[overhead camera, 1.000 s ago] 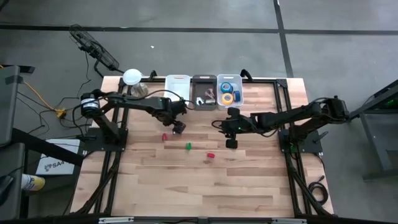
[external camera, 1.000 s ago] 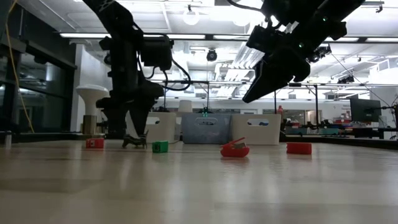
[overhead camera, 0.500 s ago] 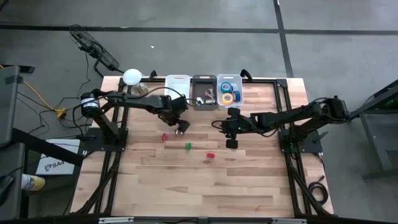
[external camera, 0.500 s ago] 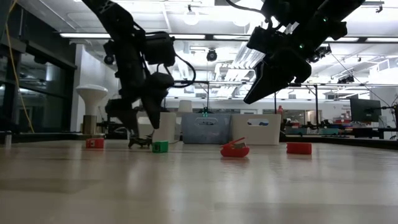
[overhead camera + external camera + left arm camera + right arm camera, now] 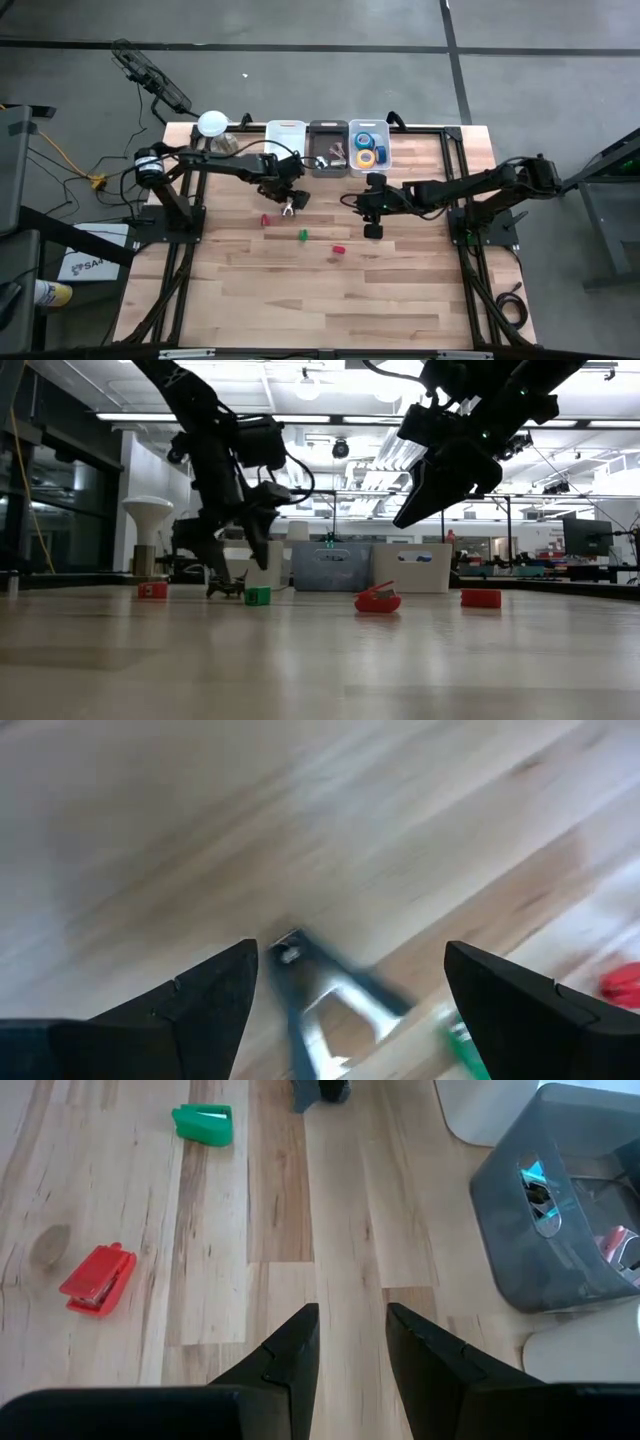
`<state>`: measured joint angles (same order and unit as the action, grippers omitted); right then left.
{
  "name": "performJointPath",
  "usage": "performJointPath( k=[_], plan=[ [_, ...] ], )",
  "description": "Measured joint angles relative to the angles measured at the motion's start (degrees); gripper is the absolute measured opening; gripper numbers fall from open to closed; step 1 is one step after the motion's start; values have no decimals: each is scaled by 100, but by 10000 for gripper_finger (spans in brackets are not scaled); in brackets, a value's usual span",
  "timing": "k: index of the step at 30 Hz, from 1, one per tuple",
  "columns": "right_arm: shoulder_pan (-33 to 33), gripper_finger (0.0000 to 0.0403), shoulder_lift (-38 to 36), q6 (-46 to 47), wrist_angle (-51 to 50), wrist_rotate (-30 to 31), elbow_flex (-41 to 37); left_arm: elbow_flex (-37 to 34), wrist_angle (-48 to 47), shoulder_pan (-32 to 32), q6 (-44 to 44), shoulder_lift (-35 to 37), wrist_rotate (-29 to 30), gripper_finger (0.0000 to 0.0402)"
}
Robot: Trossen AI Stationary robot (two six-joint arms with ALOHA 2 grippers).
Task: Pick and place Stapler, Stapler remover, tape
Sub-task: Put the blue staple remover into the black bin
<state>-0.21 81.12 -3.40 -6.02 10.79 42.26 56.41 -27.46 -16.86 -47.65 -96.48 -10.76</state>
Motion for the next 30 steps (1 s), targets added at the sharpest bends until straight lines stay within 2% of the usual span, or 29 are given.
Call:
performJointPath(
  k=[6,13,19,30],
  plan=[
    [0,110,0,2,-22,-4,0,12,158,-8,-241,-284,-490,316],
    [0,110,0,2,-68,-1,0,17,114,26,-297,-294,-636,316],
    [0,110,0,2,-109,-2,0,-1,25,255,-150,-312,-973,294],
    [0,110,0,3,-107,-24,0,-1,14,396,78,-307,-586,261]
  ],
)
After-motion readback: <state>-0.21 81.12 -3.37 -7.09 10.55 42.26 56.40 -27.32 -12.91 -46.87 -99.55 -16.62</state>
